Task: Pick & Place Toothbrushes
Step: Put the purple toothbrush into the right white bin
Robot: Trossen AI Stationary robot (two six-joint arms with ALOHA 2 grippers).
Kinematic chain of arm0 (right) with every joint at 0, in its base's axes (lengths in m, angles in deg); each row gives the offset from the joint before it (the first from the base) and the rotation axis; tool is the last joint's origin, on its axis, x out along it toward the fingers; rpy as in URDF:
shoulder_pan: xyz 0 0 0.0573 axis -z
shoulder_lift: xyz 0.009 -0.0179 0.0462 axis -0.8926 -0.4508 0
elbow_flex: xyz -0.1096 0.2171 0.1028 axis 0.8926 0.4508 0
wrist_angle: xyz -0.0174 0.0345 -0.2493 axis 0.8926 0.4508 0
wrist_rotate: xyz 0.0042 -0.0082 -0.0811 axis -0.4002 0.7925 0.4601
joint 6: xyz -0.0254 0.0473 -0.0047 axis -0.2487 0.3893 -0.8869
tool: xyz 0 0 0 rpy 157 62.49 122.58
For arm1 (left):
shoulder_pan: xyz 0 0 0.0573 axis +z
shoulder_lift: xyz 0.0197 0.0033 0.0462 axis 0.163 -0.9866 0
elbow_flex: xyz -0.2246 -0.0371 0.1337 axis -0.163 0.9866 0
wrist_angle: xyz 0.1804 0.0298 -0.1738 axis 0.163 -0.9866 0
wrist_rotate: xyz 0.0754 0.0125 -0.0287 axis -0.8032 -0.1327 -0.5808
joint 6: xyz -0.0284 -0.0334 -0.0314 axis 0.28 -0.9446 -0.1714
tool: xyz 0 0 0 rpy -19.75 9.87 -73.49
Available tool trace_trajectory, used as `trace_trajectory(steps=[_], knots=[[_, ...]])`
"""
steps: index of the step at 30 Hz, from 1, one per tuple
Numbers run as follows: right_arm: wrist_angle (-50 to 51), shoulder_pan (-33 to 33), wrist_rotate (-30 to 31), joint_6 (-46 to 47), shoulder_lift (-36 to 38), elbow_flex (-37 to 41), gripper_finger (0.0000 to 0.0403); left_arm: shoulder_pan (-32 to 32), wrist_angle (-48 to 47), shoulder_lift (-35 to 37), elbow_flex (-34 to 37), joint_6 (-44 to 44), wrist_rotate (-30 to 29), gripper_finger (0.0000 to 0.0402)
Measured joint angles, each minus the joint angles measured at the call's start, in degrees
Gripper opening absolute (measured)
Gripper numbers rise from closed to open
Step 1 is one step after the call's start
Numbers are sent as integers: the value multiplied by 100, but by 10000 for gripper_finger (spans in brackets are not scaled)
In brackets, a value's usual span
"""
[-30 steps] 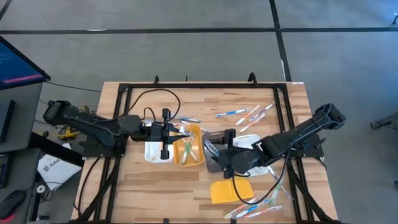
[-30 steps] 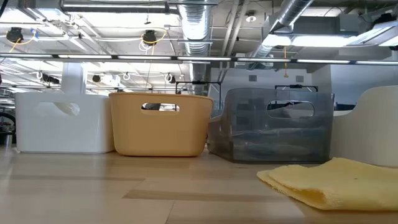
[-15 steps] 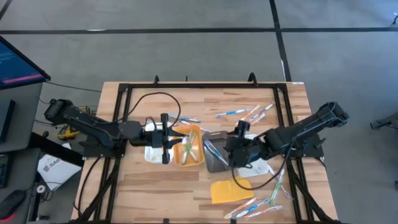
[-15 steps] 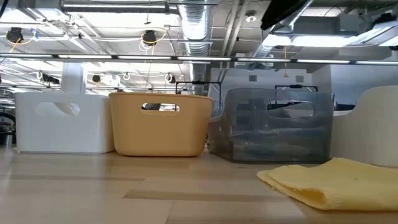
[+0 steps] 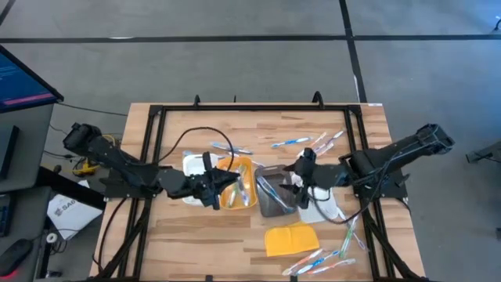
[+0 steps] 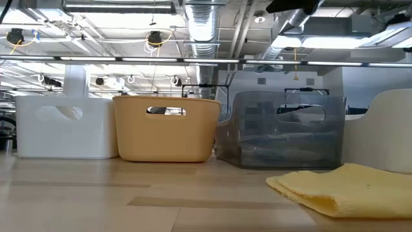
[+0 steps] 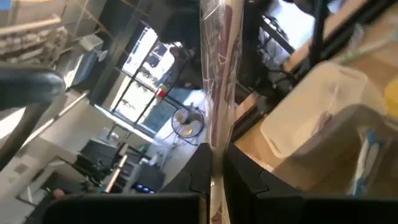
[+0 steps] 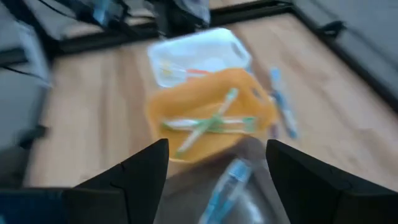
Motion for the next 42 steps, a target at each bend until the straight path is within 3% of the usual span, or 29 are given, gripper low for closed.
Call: trace_trajectory(steps=[6, 11, 19, 25, 36, 42], knots=[[-1421, 735, -1705, 520, 630, 1179, 265, 15, 46, -363, -64, 828, -421, 13], [-2884, 1229, -3028, 1212, 657, 1869, 265, 13, 55, -862, -304, 1751, -1011, 15], [-3850, 1387, -4004, 1222, 188, 1966, 265, 13, 172, -1775, -722, 3321, -2017, 19], [-4844, 1389, -5159, 1973, -184, 1969, 265, -3, 263, -2157, -1004, 3692, -2136, 11], [-4519, 1859, -5652, 5235, -204, 1966, 265, -186, 280, -2238, -1156, 3781, -2082, 11], [-4513, 2171, -5785, 5677, -204, 1966, 265, -148, 278, -2238, -1156, 3776, -2047, 11]])
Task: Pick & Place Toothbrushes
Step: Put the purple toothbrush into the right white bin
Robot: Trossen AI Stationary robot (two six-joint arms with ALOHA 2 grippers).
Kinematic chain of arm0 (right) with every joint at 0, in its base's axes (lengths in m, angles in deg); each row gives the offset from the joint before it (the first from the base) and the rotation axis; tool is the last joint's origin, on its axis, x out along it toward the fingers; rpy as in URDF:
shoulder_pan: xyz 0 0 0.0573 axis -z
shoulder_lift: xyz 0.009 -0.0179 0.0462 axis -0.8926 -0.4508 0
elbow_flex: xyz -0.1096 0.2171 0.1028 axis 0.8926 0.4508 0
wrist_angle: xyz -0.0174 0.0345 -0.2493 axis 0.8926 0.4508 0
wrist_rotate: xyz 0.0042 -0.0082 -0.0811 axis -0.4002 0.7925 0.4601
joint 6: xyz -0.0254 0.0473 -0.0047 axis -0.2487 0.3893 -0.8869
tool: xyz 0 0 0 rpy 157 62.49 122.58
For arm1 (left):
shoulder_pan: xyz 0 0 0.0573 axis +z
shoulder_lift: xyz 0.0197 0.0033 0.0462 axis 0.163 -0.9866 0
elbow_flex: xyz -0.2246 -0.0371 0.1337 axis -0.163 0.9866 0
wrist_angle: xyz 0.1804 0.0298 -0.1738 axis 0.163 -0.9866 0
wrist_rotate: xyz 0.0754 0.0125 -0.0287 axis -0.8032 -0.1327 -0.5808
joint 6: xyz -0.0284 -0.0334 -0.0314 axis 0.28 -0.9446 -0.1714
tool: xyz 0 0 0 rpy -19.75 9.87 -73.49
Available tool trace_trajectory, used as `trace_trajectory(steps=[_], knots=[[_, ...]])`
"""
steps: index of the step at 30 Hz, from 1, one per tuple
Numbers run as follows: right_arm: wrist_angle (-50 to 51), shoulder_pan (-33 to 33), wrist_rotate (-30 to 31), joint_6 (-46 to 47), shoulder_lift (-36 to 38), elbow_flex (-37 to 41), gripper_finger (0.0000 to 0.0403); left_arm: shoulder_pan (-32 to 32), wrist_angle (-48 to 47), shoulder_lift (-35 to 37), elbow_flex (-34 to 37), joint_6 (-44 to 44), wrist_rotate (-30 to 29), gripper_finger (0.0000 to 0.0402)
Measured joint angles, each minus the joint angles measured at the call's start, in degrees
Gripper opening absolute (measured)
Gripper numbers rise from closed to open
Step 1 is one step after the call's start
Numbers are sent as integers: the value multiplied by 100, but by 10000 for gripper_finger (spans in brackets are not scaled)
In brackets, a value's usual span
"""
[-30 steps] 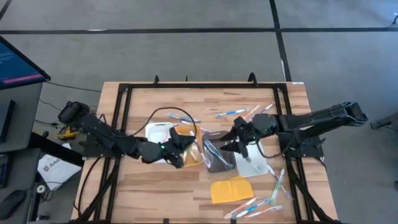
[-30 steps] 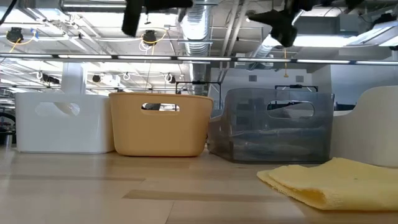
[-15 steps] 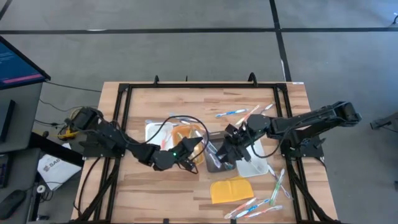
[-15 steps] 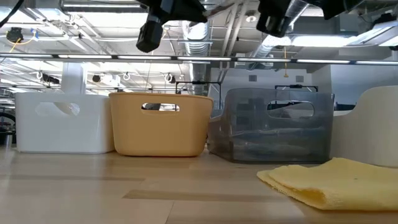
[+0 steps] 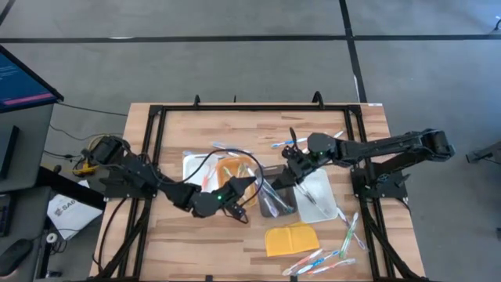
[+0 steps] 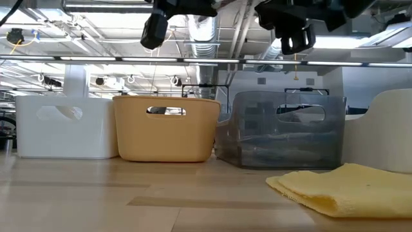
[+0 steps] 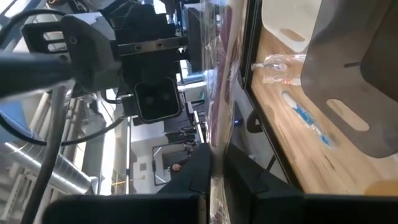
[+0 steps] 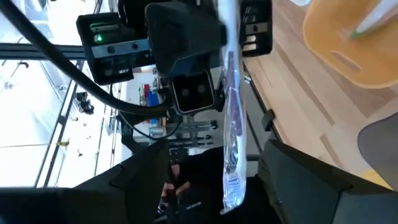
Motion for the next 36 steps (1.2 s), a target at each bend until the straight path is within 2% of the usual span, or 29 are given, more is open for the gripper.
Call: trace_trajectory(steps=[9, 17, 27, 36], knots=[[-26, 119, -130, -556, -479, 3, 265, 199, 11, 0, 0, -303, -2, 11], [-853, 125, -200, -565, -800, 0, 265, 200, 19, 0, 2, -303, 55, 11], [-955, 121, -221, -639, -815, -2, 265, 254, 37, 0, 2, -325, 256, 11], [-955, 125, -208, -642, -815, -2, 265, 475, 65, 0, 4, -701, 397, 11]])
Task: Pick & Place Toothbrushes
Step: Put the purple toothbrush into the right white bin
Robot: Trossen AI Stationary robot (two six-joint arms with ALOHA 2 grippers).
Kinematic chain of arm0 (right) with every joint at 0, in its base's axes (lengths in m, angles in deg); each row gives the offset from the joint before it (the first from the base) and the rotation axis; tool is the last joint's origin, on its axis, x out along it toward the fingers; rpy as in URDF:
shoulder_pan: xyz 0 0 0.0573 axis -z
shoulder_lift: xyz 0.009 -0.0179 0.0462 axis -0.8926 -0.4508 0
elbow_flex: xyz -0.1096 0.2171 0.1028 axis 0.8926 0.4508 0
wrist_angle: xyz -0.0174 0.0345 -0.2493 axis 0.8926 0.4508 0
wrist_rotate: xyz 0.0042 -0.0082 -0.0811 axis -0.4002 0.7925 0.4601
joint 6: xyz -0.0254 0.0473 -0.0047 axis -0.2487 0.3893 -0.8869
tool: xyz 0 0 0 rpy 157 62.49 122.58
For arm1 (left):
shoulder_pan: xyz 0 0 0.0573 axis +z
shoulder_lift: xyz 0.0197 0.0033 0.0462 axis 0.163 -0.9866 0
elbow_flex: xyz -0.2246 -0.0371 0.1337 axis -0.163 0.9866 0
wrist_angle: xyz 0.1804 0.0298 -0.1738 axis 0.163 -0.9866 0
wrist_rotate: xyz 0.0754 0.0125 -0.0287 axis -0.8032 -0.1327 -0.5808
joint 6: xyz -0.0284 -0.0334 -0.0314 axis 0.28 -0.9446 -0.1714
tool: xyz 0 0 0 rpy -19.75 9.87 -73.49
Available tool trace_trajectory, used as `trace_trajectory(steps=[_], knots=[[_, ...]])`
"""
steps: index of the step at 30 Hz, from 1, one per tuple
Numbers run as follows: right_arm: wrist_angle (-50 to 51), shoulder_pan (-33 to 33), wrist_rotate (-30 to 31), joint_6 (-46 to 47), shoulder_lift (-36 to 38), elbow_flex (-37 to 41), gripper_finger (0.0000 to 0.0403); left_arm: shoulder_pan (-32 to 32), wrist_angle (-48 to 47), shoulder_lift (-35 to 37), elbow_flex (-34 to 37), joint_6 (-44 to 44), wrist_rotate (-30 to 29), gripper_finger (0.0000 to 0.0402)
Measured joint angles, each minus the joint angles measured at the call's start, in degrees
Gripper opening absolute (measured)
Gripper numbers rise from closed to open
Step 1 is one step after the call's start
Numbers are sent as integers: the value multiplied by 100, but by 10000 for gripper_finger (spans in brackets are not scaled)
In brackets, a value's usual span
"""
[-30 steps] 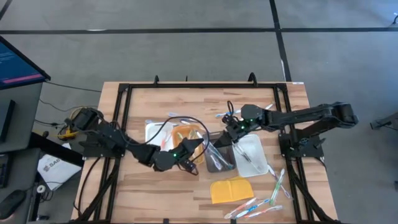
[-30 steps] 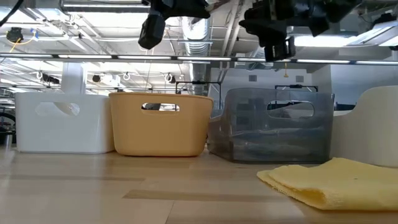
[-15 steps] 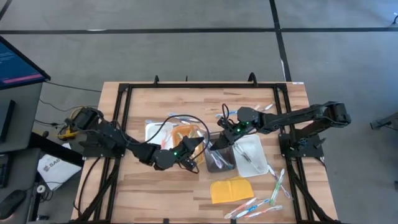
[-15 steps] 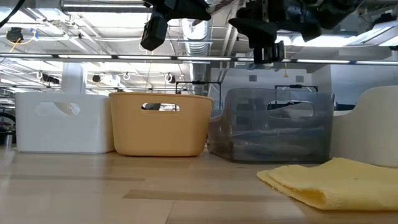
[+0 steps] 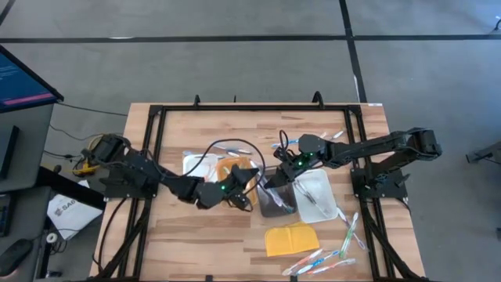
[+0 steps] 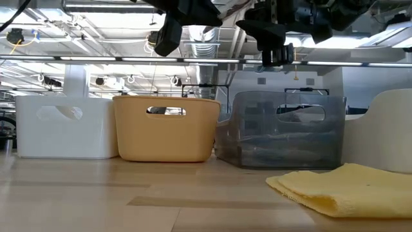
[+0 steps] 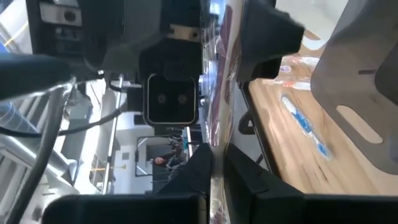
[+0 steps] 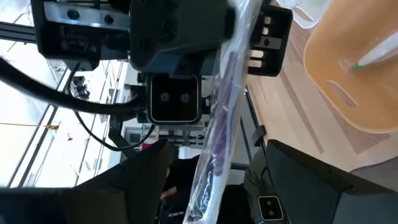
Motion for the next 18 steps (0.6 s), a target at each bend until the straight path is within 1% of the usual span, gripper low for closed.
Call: trace_trajectory(steps=[4, 7, 12, 18], knots=[[2, 0, 0, -23, 0, 0, 263, 10, 0, 0, 0, -7, -2, 11], [4, 0, 2, -18, 0, 0, 247, 9, 1, 0, 0, -7, 1, 11], [-34, 35, 2, 2, 0, 0, 194, 9, 7, 0, 0, -7, 274, 11], [-279, 37, 2, 10, 0, 0, 139, 9, 43, 0, 0, -9, 291, 11]])
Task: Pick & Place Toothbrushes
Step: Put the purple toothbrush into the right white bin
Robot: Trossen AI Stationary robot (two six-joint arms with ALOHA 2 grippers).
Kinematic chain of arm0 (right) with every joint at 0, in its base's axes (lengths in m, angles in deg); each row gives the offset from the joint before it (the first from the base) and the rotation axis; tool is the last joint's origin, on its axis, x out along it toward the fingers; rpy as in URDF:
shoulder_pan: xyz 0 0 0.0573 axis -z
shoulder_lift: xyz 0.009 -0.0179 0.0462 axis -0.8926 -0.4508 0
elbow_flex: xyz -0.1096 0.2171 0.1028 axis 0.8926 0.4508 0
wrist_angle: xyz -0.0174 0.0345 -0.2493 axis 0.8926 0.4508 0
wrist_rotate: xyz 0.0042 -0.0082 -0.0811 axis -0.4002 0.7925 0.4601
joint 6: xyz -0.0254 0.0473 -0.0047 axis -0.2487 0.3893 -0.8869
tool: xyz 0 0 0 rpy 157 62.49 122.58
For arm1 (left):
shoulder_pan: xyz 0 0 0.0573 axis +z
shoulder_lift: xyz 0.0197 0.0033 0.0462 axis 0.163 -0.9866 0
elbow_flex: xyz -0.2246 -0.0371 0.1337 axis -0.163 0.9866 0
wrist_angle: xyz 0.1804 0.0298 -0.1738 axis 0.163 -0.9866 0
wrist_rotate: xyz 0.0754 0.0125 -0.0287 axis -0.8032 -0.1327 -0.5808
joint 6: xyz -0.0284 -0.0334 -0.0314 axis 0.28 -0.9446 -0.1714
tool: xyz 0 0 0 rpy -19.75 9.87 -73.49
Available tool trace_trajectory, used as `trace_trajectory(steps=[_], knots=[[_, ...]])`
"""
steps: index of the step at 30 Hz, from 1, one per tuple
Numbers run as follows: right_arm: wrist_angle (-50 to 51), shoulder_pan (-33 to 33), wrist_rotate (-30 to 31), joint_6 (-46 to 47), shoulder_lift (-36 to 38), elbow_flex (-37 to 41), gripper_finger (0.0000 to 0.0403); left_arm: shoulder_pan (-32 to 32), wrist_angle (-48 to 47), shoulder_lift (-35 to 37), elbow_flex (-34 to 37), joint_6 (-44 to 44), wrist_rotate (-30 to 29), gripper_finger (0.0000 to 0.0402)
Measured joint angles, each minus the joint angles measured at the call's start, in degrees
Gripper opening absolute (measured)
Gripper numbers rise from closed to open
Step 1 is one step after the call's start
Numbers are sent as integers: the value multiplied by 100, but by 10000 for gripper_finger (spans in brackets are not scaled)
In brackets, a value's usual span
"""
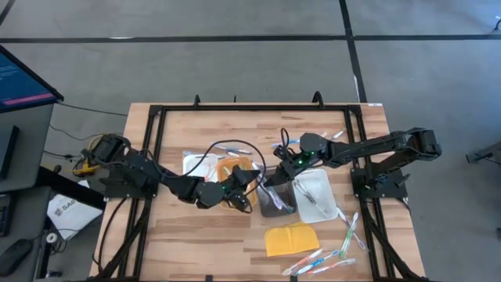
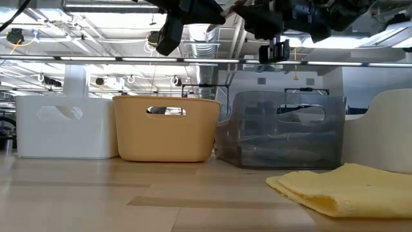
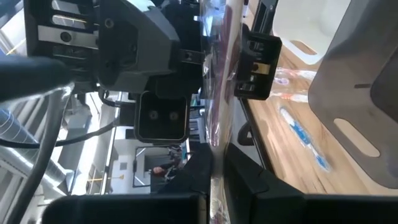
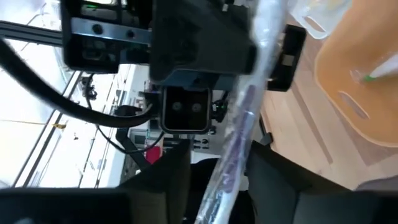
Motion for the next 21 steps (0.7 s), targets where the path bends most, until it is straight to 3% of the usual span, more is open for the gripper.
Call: trace_trajectory(steps=[7, 21], knots=[[2, 0, 0, 9, 0, 0, 110, 0, 42, 0, 2, -7, 1, 11], [24, -2, 0, -8, 0, 0, 107, 0, 128, 0, 2, -5, 5, 11]])
